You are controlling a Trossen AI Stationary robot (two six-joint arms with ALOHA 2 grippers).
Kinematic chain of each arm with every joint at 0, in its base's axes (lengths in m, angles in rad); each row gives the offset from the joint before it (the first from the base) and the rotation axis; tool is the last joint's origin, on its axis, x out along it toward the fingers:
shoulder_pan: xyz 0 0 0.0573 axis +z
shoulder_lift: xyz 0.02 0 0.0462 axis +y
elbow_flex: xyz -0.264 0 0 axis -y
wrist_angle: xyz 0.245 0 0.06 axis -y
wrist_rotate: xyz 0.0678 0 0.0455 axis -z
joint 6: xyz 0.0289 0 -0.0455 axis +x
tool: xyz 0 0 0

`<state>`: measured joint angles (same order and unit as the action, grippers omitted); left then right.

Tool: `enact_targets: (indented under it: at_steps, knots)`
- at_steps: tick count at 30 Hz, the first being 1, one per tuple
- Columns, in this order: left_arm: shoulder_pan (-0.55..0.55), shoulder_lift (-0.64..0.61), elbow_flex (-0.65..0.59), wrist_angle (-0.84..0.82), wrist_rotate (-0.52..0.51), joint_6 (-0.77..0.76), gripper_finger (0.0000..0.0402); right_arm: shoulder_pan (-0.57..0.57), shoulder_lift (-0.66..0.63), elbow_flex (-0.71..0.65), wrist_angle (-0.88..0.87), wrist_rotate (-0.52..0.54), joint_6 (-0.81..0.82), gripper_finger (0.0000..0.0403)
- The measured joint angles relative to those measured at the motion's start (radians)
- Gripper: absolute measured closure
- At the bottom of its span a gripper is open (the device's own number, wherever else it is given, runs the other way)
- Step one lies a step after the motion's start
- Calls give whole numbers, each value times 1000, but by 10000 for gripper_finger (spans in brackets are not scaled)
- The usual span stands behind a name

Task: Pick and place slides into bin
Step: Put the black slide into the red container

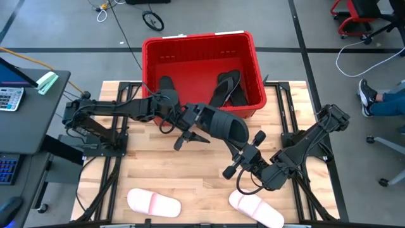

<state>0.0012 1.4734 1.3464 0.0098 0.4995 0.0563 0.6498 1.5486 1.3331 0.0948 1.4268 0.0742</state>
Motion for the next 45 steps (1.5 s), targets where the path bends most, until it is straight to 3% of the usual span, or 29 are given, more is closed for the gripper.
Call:
enact_targets:
  at_steps: [10, 16, 24, 31, 37, 45]
  knots:
    - [1, -2, -1, 32, -27, -27, 313, -47, -4, 0, 3, -88, 2, 393]
    - [12, -2, -1, 29, -58, -33, 388, -42, -3, 0, 0, -90, -4, 374]
    - [75, -5, 6, -166, -52, -45, 390, -10, 2, -3, -10, -98, -75, 321]
    - [217, -22, 0, -381, -72, -31, 390, 63, -5, -1, 1, -84, -74, 288]
    - [393, -37, 51, -630, -74, 215, 390, 130, -5, -1, -10, -85, -41, 283]
    - [572, -41, 187, -940, -83, 771, 390, 145, -5, -1, -71, -94, 22, 283]
